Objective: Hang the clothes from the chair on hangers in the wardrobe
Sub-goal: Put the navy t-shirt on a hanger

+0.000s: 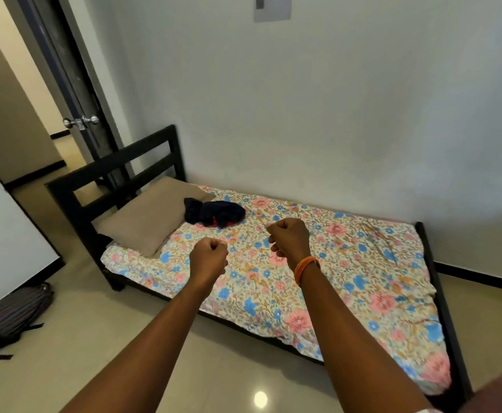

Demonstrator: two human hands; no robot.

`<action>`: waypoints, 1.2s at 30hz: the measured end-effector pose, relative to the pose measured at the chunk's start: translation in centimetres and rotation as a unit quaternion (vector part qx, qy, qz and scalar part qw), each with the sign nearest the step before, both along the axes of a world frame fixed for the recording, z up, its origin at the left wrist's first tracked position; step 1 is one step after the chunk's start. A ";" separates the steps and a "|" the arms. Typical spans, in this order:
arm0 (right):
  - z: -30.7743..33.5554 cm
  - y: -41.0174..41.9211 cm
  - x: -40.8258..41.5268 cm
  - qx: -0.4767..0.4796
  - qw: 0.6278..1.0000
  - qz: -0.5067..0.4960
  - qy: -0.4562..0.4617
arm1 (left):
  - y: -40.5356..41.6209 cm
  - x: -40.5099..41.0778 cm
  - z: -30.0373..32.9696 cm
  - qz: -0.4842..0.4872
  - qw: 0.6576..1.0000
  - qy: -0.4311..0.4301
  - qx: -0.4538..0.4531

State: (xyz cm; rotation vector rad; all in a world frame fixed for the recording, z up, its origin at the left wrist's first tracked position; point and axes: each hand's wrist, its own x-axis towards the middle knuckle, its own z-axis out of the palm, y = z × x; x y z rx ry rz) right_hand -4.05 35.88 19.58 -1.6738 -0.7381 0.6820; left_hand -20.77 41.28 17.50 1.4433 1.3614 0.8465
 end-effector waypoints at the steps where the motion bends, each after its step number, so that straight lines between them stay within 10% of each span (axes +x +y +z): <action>1: -0.4 2.6 0.7 -0.008 1.000 0.002 0.003 | 2.6 0.7 -0.3 0.006 1.000 0.002 -0.005; 14: -11.5 34.6 7.8 -0.105 0.994 0.000 -0.001 | 36.4 8.4 -12.1 -0.008 0.994 0.102 -0.050; 28: -42.0 78.3 15.0 -0.293 0.947 0.108 -0.070 | 80.2 17.7 -41.7 -0.072 0.964 0.249 -0.067; 36: -52.9 88.2 17.2 -0.341 0.888 0.225 -0.210 | 88.8 17.7 -54.6 -0.155 0.783 0.555 0.235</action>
